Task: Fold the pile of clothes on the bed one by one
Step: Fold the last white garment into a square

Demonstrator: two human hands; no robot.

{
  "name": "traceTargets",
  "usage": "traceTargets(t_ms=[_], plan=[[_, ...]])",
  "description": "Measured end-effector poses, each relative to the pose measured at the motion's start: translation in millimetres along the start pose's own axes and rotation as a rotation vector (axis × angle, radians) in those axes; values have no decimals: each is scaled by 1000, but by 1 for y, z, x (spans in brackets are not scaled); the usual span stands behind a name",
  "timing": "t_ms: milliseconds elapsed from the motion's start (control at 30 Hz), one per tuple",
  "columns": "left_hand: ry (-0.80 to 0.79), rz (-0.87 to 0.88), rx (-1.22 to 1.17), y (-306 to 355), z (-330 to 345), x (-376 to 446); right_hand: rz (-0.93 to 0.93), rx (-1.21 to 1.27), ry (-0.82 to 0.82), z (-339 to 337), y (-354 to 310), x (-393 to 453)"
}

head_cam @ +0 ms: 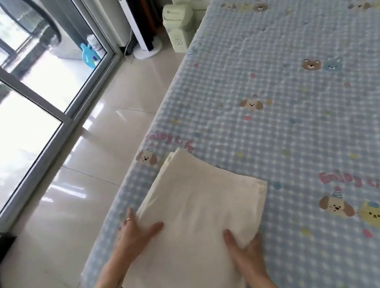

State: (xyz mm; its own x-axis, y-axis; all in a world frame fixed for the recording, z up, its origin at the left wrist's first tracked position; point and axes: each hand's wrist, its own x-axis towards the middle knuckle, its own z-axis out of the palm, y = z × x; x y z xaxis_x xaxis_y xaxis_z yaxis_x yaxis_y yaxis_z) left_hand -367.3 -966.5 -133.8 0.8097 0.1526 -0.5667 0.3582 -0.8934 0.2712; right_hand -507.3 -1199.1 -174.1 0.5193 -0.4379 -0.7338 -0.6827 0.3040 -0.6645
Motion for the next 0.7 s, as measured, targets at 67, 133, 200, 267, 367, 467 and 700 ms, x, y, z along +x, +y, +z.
traceTargets(t_ms=[67, 133, 200, 267, 367, 467, 700], plan=[[-252, -32, -254, -11, -4, 20, 54, 72, 0, 6, 9, 11], [-431, -18, -409, -18, -7, 31, 142, 131, -54, 6, 17, 19], [-537, -2, -484, -21, -10, 39, 205, 185, -80, 8, 22, 23], [-595, -25, -542, -24, -11, 44, 235, 240, -84, 12, 23, 24], [-677, -91, -596, -24, -8, 45, 303, 336, -102, 14, 21, 26], [-693, -116, -653, -19, -8, 37, 336, 433, -195, 9, 16, 26], [-643, -36, -700, 17, -2, -36, 326, 552, -384, -51, 8, 8]])
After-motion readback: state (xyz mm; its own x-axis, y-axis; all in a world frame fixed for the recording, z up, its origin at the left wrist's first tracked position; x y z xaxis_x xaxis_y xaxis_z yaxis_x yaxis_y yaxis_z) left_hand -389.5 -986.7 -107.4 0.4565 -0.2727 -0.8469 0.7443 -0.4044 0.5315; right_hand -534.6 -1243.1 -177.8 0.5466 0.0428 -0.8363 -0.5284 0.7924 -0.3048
